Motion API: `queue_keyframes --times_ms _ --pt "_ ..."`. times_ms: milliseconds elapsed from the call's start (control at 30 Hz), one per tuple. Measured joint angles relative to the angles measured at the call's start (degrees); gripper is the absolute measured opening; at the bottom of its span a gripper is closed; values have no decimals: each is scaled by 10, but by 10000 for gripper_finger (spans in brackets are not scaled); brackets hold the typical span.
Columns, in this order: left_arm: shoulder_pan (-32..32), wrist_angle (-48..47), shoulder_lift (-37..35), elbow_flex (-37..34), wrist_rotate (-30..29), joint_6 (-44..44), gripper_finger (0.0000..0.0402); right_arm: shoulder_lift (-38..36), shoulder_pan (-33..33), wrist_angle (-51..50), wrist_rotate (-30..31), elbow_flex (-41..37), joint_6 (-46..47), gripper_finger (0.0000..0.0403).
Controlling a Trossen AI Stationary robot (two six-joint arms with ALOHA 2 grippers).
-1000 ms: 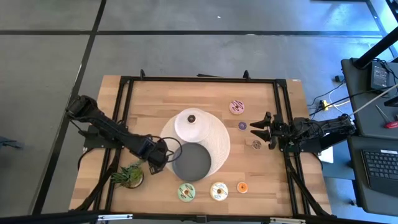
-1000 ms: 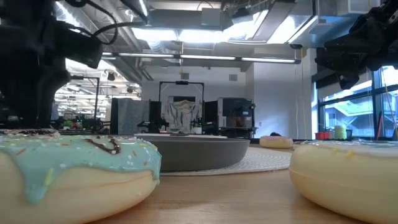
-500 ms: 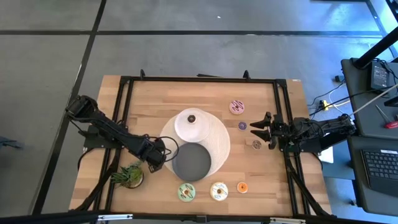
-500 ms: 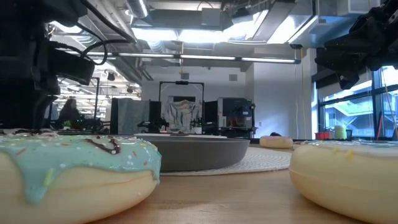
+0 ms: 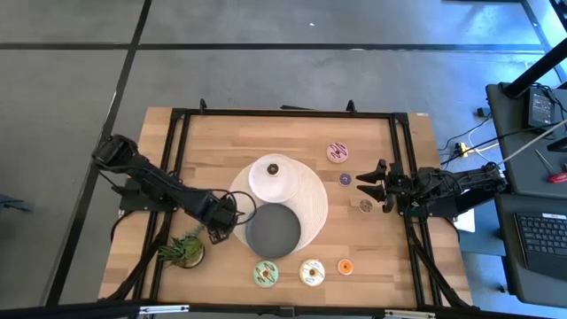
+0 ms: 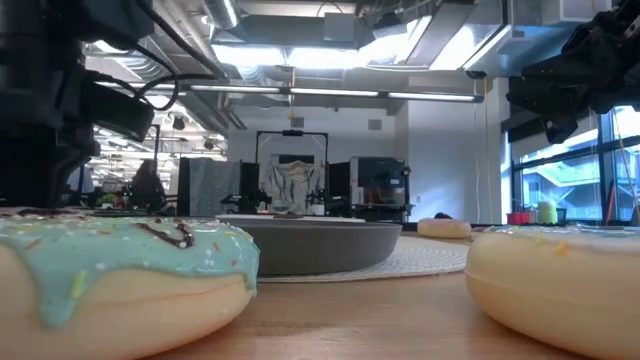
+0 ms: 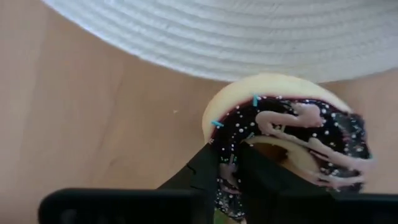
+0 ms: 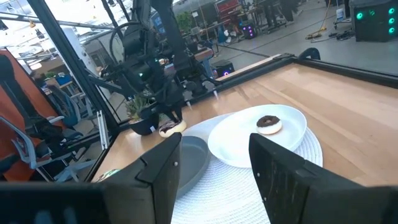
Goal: Pick & Place donuts
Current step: Put the large black donut on the black plate
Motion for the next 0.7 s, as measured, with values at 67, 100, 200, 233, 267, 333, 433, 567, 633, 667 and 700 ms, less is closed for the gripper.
queue_keyframes --times_ms 67,100,200,233,267,333,433,567,633,667,700 --pt "16 -3 -18 0 2 9 35 0 0 0 0 0 0 188" --pt "24 -1 -29 0 2 10 32 0 0 0 0 0 0 188" --pt "50 4 -65 0 2 9 26 0 0 0 0 0 1 188" --pt "59 9 -76 1 2 9 25 0 0 0 0 0 1 188" --pt "68 13 -85 5 -2 9 25 0 0 0 0 0 1 188" --pt "81 24 -96 18 -18 23 25 0 0 0 0 0 1 188" --pt "91 76 -97 43 -27 78 24 0 0 0 0 0 1 188" --pt "94 123 -65 88 -33 150 24 0 0 0 0 0 1 188" --pt "94 117 -35 116 -54 168 24 0 0 0 0 0 1 188" --pt "96 113 -20 129 -63 177 24 0 0 0 0 0 1 188" --pt "99 111 -3 144 -66 185 24 0 0 0 0 0 2 188"
